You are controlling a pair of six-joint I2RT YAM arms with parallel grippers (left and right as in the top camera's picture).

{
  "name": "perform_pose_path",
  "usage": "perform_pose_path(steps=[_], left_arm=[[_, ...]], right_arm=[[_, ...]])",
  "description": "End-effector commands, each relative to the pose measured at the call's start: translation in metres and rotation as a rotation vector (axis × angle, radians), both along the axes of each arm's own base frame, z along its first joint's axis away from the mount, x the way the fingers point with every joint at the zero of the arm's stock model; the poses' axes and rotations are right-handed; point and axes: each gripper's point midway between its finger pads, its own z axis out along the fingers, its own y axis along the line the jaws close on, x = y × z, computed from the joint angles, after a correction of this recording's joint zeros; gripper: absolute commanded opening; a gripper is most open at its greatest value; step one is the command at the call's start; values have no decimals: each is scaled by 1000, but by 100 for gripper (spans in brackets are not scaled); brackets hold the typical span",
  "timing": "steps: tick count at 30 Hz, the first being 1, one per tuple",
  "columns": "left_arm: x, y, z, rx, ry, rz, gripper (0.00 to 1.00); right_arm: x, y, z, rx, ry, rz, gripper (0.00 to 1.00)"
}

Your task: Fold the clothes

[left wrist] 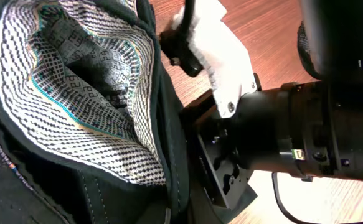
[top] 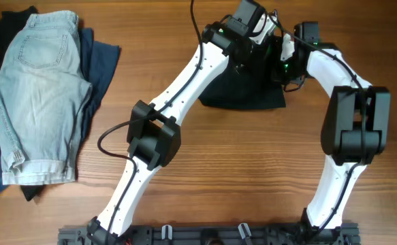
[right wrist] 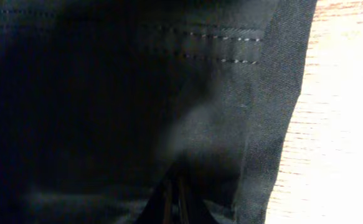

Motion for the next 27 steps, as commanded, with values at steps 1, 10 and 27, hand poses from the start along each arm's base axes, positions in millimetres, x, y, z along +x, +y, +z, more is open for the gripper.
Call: perform_pose_path(steps=[1, 10, 27], left_arm=[[1, 0, 16, -25, -11, 16, 4], [0, 0, 16, -25, -7, 18, 4], [-47, -45, 14, -16, -4, -85, 100]], right_arm=[[-18, 6, -25, 63, 113, -37, 5], [18, -68, 100, 89, -120, -267, 5], [7, -116, 146, 145, -205, -355, 8]])
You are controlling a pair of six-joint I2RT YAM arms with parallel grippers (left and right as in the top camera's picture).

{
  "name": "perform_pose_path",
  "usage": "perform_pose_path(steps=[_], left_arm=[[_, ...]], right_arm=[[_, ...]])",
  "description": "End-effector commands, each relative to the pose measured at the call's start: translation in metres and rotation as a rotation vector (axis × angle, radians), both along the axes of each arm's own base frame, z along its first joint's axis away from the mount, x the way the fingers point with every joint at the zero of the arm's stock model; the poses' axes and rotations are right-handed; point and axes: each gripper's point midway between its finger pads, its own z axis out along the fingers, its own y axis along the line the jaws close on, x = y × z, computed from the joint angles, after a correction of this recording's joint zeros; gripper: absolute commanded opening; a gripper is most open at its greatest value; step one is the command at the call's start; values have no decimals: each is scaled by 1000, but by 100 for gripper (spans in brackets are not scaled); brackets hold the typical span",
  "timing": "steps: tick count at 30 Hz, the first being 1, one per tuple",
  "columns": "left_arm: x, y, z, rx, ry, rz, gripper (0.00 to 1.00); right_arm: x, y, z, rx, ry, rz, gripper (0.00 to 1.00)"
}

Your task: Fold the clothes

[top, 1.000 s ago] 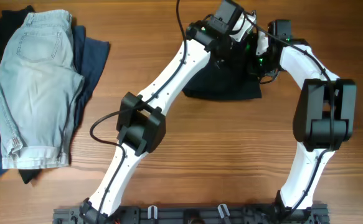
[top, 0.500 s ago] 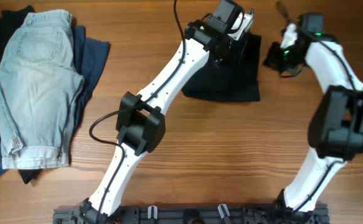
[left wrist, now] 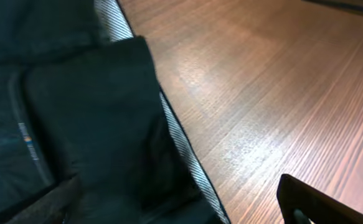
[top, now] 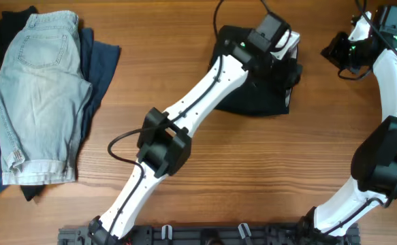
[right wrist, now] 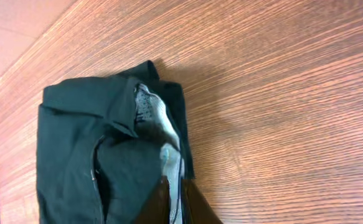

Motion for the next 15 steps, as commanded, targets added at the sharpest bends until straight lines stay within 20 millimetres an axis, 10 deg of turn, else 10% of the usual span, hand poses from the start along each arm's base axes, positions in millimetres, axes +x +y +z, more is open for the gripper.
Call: perform_pose_path(steps=[1, 6, 11, 15], left_arm=[[8, 7, 15, -6, -37, 24, 100], [50, 55, 59, -47, -92, 132, 100], [102, 169, 85, -60, -1, 431, 100], [108, 236, 66, 15, 106, 546, 100]], right_arm=[[1, 7, 10, 37, -23, 22, 9], [-10, 12, 5, 35, 14, 73, 11], [-36, 38, -17, 21, 95, 229, 69], [-52, 46, -49, 26, 161, 225, 82]])
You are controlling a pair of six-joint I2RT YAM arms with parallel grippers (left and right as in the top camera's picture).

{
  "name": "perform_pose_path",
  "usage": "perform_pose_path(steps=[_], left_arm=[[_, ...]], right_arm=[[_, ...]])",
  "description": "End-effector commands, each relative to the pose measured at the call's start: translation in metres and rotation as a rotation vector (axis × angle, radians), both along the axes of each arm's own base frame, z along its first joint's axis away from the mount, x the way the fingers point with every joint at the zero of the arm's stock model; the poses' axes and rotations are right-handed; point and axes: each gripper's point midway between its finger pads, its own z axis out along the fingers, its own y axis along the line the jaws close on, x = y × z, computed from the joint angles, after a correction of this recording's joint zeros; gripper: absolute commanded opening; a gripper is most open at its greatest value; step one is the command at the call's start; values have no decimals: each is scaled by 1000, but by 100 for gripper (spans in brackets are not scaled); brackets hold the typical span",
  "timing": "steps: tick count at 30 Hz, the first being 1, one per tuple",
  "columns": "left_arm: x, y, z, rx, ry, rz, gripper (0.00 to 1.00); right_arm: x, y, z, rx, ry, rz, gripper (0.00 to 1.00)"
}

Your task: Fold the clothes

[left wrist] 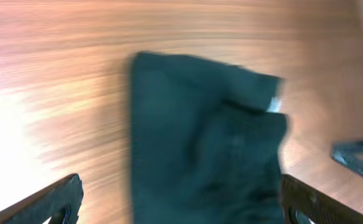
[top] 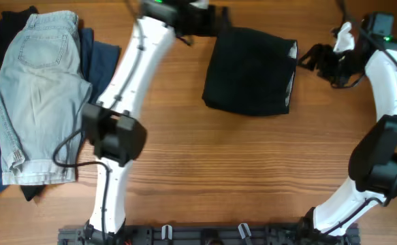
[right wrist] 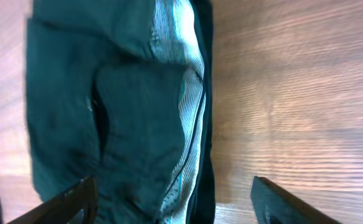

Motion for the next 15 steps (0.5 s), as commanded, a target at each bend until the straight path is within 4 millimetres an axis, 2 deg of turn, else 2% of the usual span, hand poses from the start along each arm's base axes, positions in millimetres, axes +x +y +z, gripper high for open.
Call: perform_pose_path(steps=[1, 3, 7, 9, 12, 15], left_arm=[[4, 49, -5, 17, 77, 110, 100], [10, 84, -10, 52, 99, 181, 100], [16, 126, -14, 63, 127, 260, 100], [18, 150, -18, 113, 134, 315, 100], [18, 167, -22, 157, 140, 354, 100], [17, 168, -22, 165, 142, 359, 100]], right_arm=[[-15, 7, -29, -5, 44, 12, 82], [-18, 17, -46, 13, 32, 33, 82], [-16, 27, -72, -63, 3, 46, 82], [-14, 38, -83, -83, -23, 64, 82], [-11, 48, -100, -116, -7, 43, 81], [-9, 52, -119, -141, 26, 6, 77]])
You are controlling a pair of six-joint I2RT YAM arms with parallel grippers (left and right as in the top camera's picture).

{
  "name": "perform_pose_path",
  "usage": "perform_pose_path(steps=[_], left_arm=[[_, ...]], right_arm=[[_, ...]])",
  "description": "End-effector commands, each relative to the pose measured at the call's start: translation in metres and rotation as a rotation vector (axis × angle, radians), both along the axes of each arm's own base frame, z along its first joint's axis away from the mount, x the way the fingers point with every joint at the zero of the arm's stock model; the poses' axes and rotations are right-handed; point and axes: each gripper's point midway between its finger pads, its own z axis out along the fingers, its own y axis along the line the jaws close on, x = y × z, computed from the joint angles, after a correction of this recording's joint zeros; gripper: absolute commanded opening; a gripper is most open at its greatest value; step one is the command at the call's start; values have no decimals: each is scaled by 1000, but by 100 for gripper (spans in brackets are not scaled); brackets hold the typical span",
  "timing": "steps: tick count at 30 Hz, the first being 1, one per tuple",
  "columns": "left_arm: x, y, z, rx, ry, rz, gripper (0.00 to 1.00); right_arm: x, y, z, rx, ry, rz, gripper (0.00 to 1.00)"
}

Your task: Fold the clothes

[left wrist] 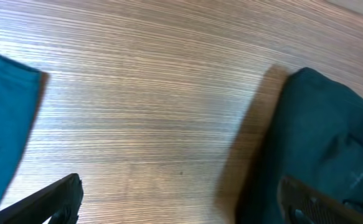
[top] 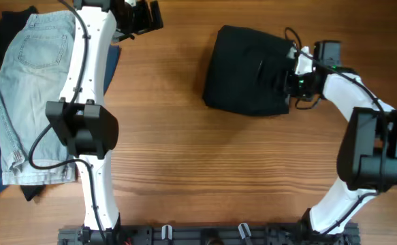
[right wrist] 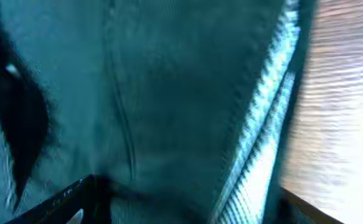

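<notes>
A black garment point(top: 246, 71), folded into a rough square, lies at the back middle of the table. My right gripper point(top: 295, 73) is open at its right edge. In the right wrist view the jaws point(right wrist: 187, 202) stand wide over the dark cloth point(right wrist: 169, 93) and its patterned lining point(right wrist: 262, 143). Away from it at the back left, my left gripper point(top: 150, 17) is open over bare wood point(left wrist: 181, 199). The garment's corner point(left wrist: 330, 137) shows to its right.
A pile of clothes lies at the far left: light denim shorts point(top: 38, 95) on top of dark navy pieces point(top: 101, 61). A blue cloth edge point(left wrist: 7, 124) shows left of the left gripper. The table's front rail point(top: 205, 235) runs along the near edge.
My left gripper has moved left, from beside the black garment's back left corner toward the pile. My right gripper has come in from the right onto the garment's right edge.
Both grippers were at the black garment at the back, the right one shut in its cloth. Then the right gripper was off to the far right, shut, the left still at the garment. Both then stood open beside the flat folded garment, and now left has gone toward the pile.
</notes>
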Motion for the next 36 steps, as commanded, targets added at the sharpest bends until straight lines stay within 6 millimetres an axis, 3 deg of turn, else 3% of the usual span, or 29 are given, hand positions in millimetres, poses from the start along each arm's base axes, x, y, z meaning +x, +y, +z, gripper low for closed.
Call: perform_pose_path(steps=[1, 6, 8, 11, 13, 15, 18, 22, 25, 28, 33, 36], left_arm=[[0, 5, 4, 26, -10, 23, 100], [-1, 5, 4, 26, -6, 23, 100], [-2, 5, 3, 27, 2, 23, 100], [-6, 5, 1, 29, 18, 23, 100], [-7, 5, 0, 30, 24, 23, 100], [-7, 5, 0, 30, 25, 22, 100], [-7, 5, 0, 29, 25, 22, 100], [-7, 5, 0, 30, 25, 22, 100], [-7, 5, 0, 29, 26, 22, 100], [-7, 4, -1, 30, 28, 21, 100], [-7, 4, -5, 30, 34, 21, 100], [-6, 4, -11, 31, 46, 24, 100]], right_arm=[[-4, -4, -35, -45, 83, -102, 71], [0, -3, -51, -15, 103, -172, 34], [5, 3, -47, 35, 92, -193, 4], [23, 6, -30, 120, 42, -248, 4], [33, -5, -15, 128, -4, -279, 4], [44, -31, 5, 164, -56, -390, 4], [50, -66, 14, 200, -84, -520, 4], [51, -137, 23, 245, -138, -729, 4], [38, -193, 24, 284, -144, -937, 4], [9, -260, 21, 300, -143, -1213, 4], [-15, -316, 26, 277, -208, -1410, 4], [-9, -329, 36, 260, -280, -1418, 4]])
